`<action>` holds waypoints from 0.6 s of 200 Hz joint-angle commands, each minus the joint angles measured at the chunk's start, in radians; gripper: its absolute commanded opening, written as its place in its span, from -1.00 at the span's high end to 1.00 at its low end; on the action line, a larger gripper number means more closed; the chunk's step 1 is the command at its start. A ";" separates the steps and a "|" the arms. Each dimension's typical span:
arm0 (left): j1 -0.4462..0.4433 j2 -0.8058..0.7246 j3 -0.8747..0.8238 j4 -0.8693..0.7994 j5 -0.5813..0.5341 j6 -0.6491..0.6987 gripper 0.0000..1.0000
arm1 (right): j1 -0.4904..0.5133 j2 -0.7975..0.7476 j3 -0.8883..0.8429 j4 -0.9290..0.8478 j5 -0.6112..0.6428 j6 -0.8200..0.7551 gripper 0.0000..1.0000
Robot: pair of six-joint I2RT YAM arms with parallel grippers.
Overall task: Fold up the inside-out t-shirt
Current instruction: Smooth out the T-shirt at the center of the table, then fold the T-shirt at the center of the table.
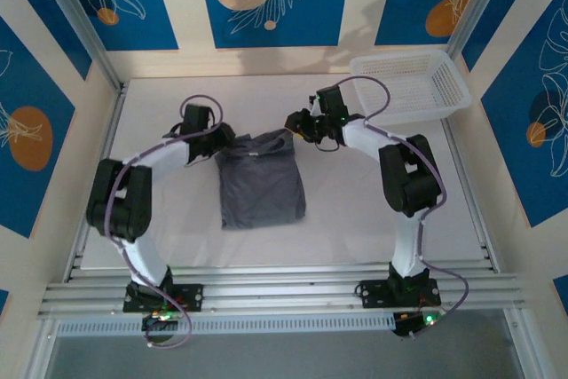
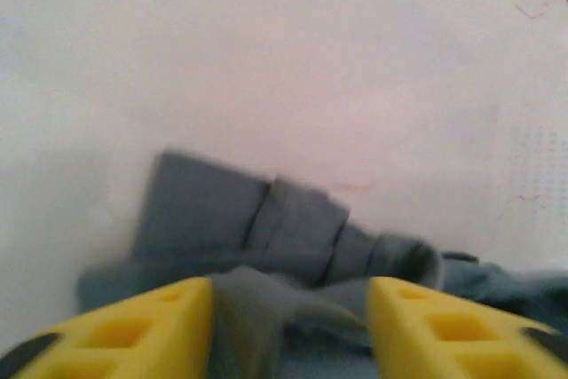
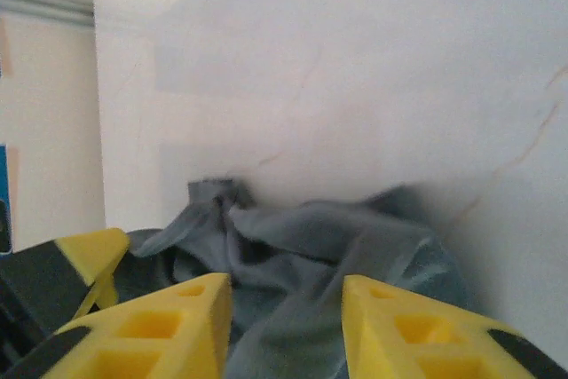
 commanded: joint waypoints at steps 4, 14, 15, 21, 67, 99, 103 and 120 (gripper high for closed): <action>0.048 0.037 0.135 -0.021 0.031 0.059 -0.28 | -0.031 0.016 0.109 -0.163 -0.004 -0.095 0.08; 0.067 0.027 0.152 -0.040 0.025 0.089 -0.32 | -0.042 -0.009 0.108 -0.201 0.007 -0.141 0.04; 0.069 0.025 0.152 -0.041 0.025 0.093 -0.32 | -0.043 -0.013 0.106 -0.204 0.008 -0.146 0.03; 0.077 0.008 0.143 -0.044 0.021 0.113 -0.34 | -0.049 -0.036 0.087 -0.218 0.019 -0.172 0.00; 0.082 -0.158 -0.094 -0.084 -0.023 0.195 -0.45 | -0.041 -0.170 -0.194 -0.103 0.014 -0.322 -0.21; 0.067 -0.109 -0.156 -0.035 0.009 0.236 -0.47 | -0.011 -0.061 -0.124 -0.137 0.023 -0.352 -0.23; 0.065 -0.099 -0.154 -0.026 0.020 0.244 -0.49 | -0.007 -0.044 -0.105 -0.145 0.022 -0.355 -0.23; 0.056 -0.059 -0.139 0.013 0.036 0.269 -0.59 | 0.014 0.017 -0.039 -0.168 0.037 -0.361 -0.23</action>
